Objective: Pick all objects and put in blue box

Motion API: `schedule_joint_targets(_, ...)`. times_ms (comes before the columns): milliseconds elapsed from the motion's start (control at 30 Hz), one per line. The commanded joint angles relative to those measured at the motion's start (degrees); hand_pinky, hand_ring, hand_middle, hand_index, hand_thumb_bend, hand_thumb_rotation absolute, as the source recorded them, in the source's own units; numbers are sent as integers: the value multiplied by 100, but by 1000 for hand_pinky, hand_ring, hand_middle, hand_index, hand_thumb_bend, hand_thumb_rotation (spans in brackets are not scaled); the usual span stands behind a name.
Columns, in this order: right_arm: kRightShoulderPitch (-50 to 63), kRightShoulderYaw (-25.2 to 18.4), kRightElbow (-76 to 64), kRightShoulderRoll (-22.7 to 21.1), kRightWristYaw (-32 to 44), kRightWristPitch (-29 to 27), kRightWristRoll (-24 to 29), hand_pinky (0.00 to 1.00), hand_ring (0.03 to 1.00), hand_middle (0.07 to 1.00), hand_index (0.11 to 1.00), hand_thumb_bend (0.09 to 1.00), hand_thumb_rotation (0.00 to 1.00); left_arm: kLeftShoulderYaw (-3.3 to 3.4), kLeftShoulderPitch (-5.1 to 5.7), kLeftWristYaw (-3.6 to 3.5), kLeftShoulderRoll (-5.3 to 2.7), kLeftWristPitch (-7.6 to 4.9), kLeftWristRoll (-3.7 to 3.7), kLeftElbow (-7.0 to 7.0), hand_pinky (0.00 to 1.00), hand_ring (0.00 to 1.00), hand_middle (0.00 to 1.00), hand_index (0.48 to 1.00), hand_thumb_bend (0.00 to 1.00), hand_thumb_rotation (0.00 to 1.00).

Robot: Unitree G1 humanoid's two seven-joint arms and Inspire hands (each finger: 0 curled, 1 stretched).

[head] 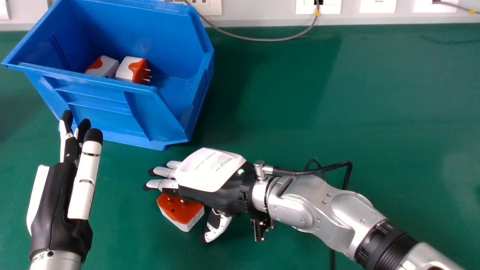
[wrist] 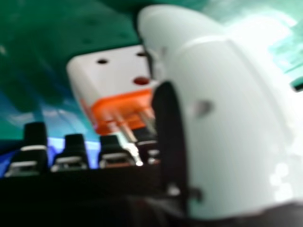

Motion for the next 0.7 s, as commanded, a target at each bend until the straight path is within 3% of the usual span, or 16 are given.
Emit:
schedule_joint_targets(0,-219,70,76,90,-78,-60,-60,858,966,981,923,295,0,-11,11,-15,37,-75,50,-170,1000,1000,1000,1000,410,935)
schedule_joint_targets(300,-413,127,458,178,-75,-130,-55,827,940,950,878,296,0,-62,-1,9,-15,26,43,-277,1000,1000,1000,1000,412,937)
schedule_joint_targets(667,-717,382,940,386,12,170,-241,786,914,915,847,338,0,-109,-11,64,-81,193,17,-421,1000,1000,1000,1000,403,937)
